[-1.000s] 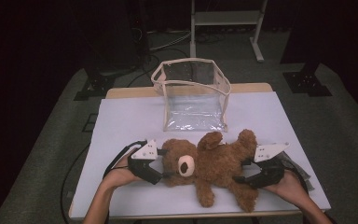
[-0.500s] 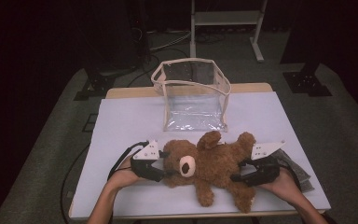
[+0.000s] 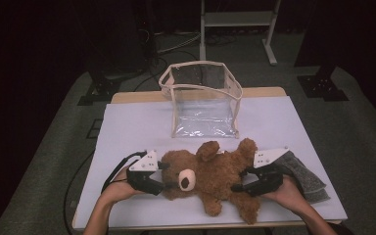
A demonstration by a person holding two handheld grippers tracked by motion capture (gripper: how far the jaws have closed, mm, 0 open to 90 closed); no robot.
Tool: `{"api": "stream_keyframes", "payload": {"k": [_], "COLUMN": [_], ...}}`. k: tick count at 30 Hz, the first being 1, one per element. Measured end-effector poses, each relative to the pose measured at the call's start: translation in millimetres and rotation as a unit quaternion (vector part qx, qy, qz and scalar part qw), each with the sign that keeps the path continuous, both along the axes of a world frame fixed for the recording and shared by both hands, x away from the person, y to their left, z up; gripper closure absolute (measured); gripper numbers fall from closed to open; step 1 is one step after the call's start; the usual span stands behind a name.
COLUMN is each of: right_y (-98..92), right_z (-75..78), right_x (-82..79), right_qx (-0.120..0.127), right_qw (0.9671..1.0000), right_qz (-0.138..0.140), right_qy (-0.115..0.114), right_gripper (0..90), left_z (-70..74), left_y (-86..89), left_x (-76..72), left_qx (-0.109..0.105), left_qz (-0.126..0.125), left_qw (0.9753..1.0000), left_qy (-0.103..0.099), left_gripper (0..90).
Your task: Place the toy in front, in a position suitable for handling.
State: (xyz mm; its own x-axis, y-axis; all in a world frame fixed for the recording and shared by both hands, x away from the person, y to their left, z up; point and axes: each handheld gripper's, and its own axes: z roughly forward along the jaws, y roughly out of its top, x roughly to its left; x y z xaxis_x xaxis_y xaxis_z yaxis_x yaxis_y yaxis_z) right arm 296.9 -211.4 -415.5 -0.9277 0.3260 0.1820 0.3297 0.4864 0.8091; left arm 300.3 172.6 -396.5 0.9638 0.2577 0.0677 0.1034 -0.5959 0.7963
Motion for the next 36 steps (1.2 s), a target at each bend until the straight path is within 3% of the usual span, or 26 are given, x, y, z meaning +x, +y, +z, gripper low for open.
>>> {"api": "stream_keyframes", "payload": {"k": [6,13,17,21,23,30,36], "right_y": [-1.5,-25.8,-46.6,-73.8,-84.7,-111.0,-127.1], "right_z": [-0.1,1.4,7.4,9.6,9.0,10.2,12.2], "right_x": [3.0,-4.0,-9.2,-13.2,-14.2,-17.0,-15.9], "right_qx": [-0.008,-0.004,-0.005,-0.010,-0.025,-0.053,-0.067], "right_qw": [0.9999,0.9998,0.9989,0.9966,0.9949,0.9898,0.9822], "right_qz": [-0.005,-0.017,-0.046,-0.080,-0.095,-0.128,-0.165], "right_qy": [-0.004,0.003,-0.009,-0.015,-0.021,-0.032,-0.059], "right_gripper": [41.8,42.1,40.0,40.0,39.1,39.2,40.8], "left_z": [-2.3,-3.4,-2.9,-2.3,-2.3,-2.2,-1.9], "left_y": [2.5,0.3,-0.4,-1.5,-2.4,-3.3,-4.1], "left_x": [-1.2,-0.2,-0.9,-0.7,-0.3,0.1,0.8], "left_qx": [0.001,-0.003,0.004,0.008,0.006,0.007,0.008], "left_qz": [0.009,0.012,0.010,0.008,0.009,0.007,0.008], "left_qw": [0.9999,0.9997,0.9997,0.9996,0.9996,0.9997,0.9997], "left_qy": [-0.013,-0.020,-0.024,-0.027,-0.026,-0.022,-0.020], "left_gripper": [37.0,36.0,35.2,35.3,35.3,34.8,34.5]}}
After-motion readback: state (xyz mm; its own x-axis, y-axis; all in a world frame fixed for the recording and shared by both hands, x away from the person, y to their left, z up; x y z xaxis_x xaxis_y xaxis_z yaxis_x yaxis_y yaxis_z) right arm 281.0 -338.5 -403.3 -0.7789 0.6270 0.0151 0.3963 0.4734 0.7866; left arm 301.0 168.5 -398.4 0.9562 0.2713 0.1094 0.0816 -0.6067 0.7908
